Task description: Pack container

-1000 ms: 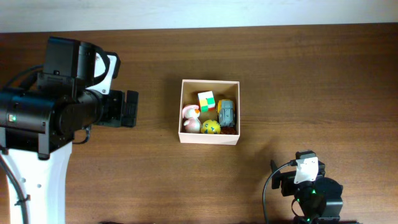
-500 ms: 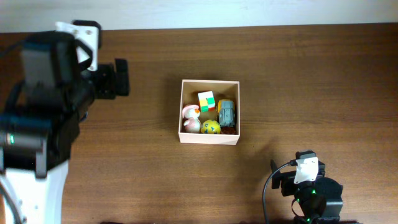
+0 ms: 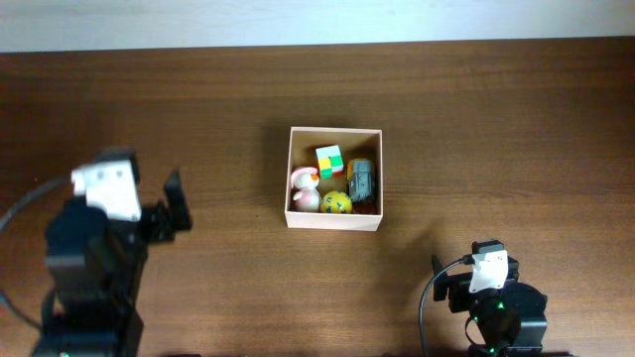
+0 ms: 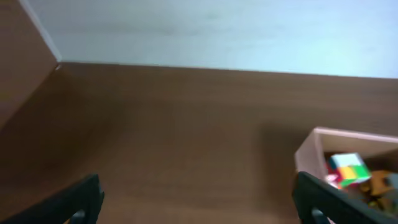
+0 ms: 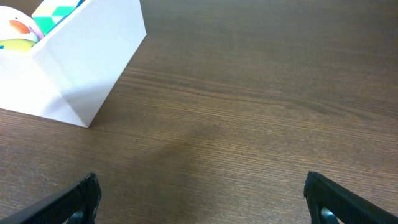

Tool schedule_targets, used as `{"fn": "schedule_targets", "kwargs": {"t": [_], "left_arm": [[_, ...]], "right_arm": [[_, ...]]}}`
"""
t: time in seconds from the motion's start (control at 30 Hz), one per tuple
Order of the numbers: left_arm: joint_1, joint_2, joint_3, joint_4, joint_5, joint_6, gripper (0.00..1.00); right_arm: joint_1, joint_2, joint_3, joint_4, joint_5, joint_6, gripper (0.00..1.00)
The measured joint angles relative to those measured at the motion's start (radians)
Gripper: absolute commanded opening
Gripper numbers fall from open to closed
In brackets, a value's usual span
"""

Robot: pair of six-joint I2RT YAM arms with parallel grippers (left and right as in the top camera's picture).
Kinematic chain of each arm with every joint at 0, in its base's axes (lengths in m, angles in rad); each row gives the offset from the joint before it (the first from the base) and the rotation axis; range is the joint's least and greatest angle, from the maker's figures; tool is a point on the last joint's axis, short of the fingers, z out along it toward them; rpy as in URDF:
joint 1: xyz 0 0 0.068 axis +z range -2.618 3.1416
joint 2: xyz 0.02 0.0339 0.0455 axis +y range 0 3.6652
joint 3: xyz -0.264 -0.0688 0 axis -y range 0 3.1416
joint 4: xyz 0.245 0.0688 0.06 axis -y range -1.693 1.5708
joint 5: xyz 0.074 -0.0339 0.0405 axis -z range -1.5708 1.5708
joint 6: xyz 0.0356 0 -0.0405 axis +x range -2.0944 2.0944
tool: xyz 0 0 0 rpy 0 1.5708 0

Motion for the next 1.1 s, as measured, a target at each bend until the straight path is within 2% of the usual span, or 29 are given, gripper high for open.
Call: {"fn": "schedule_targets", "kwargs": {"t": [0.2, 0.47, 0.83, 1.1], "left_arm": [[0.050, -0.213, -0.243, 0.107, 0.001, 0.000, 0.99], [0.050, -0.371, -0.526, 0.212, 0.003, 0.000, 0.99], [0.044, -0.585, -0.732, 0.287, 0.003, 0.000, 0.99], [0.028, -0.690, -0.809, 0.290, 0.004, 0.000, 0.99]], "right_arm": [[0.000, 0.000, 0.000, 0.000, 0.000, 0.000, 0.99], [0.000, 0.000, 0.000, 0.000, 0.000, 0.000, 0.98], [0.000, 0.000, 0.000, 0.000, 0.000, 0.000, 0.99], [0.000, 0.000, 0.000, 0.000, 0.000, 0.000, 0.99]]}}
